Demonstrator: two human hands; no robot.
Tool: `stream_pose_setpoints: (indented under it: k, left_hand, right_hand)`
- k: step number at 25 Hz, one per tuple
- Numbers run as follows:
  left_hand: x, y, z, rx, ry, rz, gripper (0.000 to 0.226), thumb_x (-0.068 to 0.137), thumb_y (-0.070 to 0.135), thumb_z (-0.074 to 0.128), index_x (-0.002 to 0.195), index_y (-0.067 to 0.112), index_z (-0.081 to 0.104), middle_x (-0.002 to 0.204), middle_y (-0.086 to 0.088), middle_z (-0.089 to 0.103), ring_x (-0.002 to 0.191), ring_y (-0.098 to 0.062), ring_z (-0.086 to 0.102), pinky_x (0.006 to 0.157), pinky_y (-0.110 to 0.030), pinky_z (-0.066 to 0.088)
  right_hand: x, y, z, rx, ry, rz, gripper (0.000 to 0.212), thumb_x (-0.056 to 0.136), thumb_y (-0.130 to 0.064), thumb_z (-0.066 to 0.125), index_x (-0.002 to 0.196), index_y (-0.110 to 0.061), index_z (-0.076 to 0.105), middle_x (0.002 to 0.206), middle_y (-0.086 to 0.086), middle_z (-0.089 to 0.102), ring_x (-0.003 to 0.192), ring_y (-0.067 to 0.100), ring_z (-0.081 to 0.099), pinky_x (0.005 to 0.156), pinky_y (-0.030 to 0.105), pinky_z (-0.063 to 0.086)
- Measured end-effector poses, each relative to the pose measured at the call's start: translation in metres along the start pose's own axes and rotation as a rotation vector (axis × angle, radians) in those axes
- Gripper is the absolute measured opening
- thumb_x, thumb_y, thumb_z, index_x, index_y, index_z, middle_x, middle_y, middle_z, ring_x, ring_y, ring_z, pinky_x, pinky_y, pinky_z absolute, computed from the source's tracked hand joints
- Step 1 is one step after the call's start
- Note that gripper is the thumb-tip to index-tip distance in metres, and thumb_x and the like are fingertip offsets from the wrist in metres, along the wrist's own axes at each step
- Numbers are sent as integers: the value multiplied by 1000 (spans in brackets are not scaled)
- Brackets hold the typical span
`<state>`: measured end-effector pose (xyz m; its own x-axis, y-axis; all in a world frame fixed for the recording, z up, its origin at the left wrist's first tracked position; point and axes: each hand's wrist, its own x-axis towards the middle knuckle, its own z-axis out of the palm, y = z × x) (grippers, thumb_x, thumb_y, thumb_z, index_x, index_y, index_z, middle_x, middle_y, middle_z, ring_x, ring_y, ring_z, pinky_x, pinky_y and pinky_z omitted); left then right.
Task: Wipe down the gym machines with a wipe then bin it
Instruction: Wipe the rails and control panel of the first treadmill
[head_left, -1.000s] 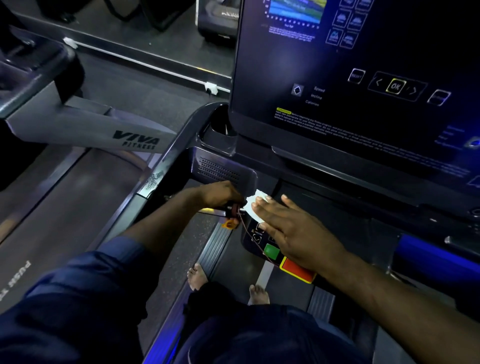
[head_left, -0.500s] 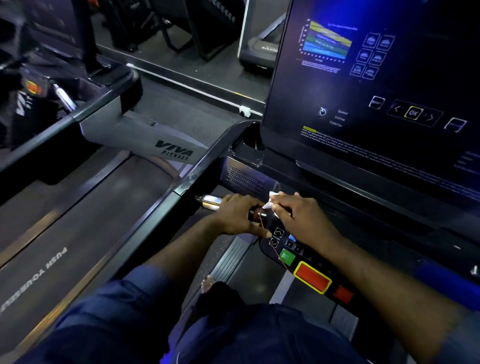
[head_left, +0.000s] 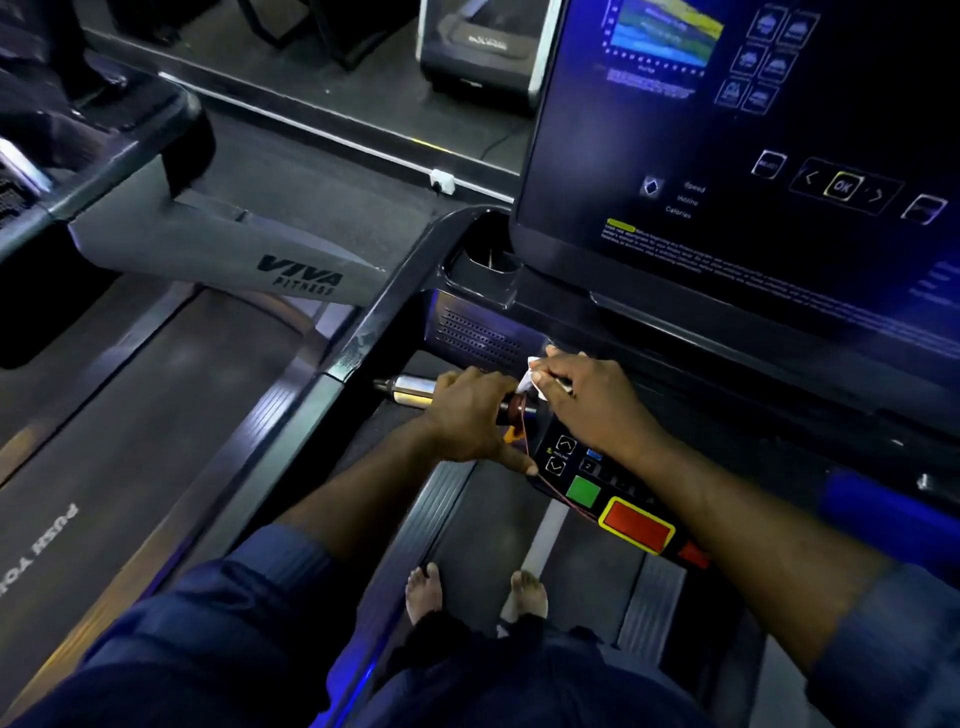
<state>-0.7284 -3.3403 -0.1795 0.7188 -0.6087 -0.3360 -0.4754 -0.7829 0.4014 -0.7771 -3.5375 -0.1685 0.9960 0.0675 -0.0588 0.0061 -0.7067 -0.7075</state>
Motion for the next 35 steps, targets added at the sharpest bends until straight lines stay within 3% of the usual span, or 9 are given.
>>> stream_pose_setpoints:
  k: [3, 5, 7, 9, 17, 25, 29, 32, 35]
  left_hand:
    - [1, -4, 5, -15, 38, 40, 89, 51, 79, 86, 120, 30, 58, 109, 15, 52, 111, -16, 47, 98, -37, 26]
    - [1, -6, 6, -21, 39, 57, 91, 50, 78, 87, 122, 29, 58, 114, 12, 56, 115, -19, 48, 100, -38, 26]
    - [0, -5, 4, -15, 17, 60, 90, 52, 77, 87, 122, 30, 58, 119, 10, 58, 117, -20, 47, 104, -42, 28]
    - [1, -4, 3, -9, 7, 62, 87, 52, 75, 88, 120, 31, 56, 118, 11, 57, 118, -21, 47, 106, -44, 29]
    - [1, -7, 9, 14, 16, 61, 100, 51, 80, 85, 131, 32, 50, 125, 11, 57, 121, -22, 48, 105, -44, 32]
    - [-3, 0, 9, 123, 81, 52, 86, 55, 58, 91, 126, 30, 52, 125, 9, 56, 120, -24, 50, 103, -45, 34]
    - [-2, 2, 1, 66, -63, 19, 101, 46, 79, 87, 126, 30, 50, 120, 11, 48, 120, -18, 43, 109, -44, 29]
    - [-3, 12, 0, 43, -42, -62, 102, 40, 103, 60, 113, 32, 53, 115, 13, 48, 124, -21, 45, 114, -47, 30]
    - [-7, 14, 6, 47, 41, -53, 108, 46, 95, 72, 128, 29, 54, 130, 8, 55, 132, -23, 47, 120, -49, 28]
  right_hand:
    - [-2, -1, 7, -76, 52, 19, 24, 106, -25, 57, 118, -19, 77, 135, 0, 69, 138, 7, 51, 118, 10, 16]
    - [-5, -1, 12, -134, 74, 22, 26, 106, -26, 55, 122, -18, 74, 135, 2, 69, 137, 10, 53, 122, 21, 26]
    - [-9, -3, 15, -196, 84, 48, 29, 107, -34, 50, 123, -24, 71, 136, -2, 67, 132, 12, 58, 115, 35, 44]
    - [-11, -5, 15, -226, 91, 78, 31, 107, -41, 46, 124, -28, 68, 136, -6, 66, 126, 12, 61, 104, 40, 52]
    - [-9, -15, 17, -236, 127, 129, 37, 104, -46, 46, 127, -27, 67, 136, -3, 67, 123, 14, 64, 103, 41, 54]
    - [-10, -13, 12, -225, 114, 73, 35, 102, -43, 44, 115, -21, 68, 119, 0, 70, 106, 21, 67, 92, 46, 56]
    - [-5, -5, 15, -195, 125, 13, 36, 101, -42, 39, 101, -18, 66, 104, -1, 67, 94, 21, 64, 84, 46, 56]
    - [-1, 2, 17, -171, 111, -44, 33, 100, -42, 37, 93, -21, 61, 96, -3, 63, 86, 21, 61, 78, 47, 55]
    - [1, 9, 17, -143, 127, -94, 26, 102, -37, 43, 89, -20, 58, 90, 0, 64, 83, 24, 61, 74, 44, 53]
